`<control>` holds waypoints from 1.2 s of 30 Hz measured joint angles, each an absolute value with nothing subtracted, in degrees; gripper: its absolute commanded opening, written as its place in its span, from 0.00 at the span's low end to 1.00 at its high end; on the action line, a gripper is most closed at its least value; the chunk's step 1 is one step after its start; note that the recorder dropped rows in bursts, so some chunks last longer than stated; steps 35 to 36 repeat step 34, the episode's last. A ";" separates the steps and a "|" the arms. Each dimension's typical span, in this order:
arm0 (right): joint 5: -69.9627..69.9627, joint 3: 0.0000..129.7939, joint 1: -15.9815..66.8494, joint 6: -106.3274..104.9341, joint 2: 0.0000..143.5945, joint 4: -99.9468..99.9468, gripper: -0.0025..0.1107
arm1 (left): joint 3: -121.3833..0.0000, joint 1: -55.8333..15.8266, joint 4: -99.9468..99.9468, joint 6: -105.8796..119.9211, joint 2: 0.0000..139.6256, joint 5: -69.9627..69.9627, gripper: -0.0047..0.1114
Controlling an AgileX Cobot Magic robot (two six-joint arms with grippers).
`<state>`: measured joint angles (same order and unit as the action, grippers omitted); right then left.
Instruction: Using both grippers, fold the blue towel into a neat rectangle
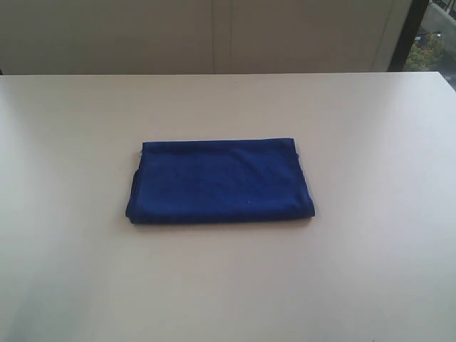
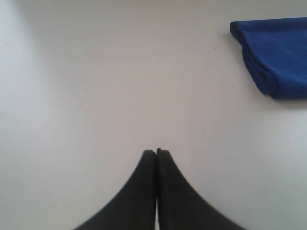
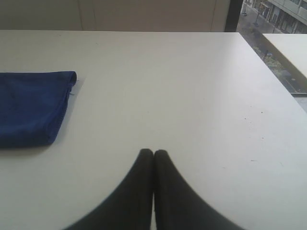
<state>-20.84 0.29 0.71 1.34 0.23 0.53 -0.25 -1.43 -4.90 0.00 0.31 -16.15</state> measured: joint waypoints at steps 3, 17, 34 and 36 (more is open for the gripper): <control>-20.84 0.29 0.71 1.34 0.23 0.53 0.02 | -0.25 -1.43 -4.90 0.00 0.31 -16.15 0.04; -20.84 0.29 0.71 1.34 0.23 0.53 0.02 | -0.25 -1.43 -4.90 0.00 0.31 -16.15 0.04; -20.84 0.29 0.71 2.20 0.23 0.53 0.02 | -0.25 -1.43 -4.90 0.00 0.31 -16.15 0.04; -20.84 0.29 0.71 2.20 0.23 0.53 0.02 | -0.25 -1.43 -4.90 0.00 0.31 -16.15 0.04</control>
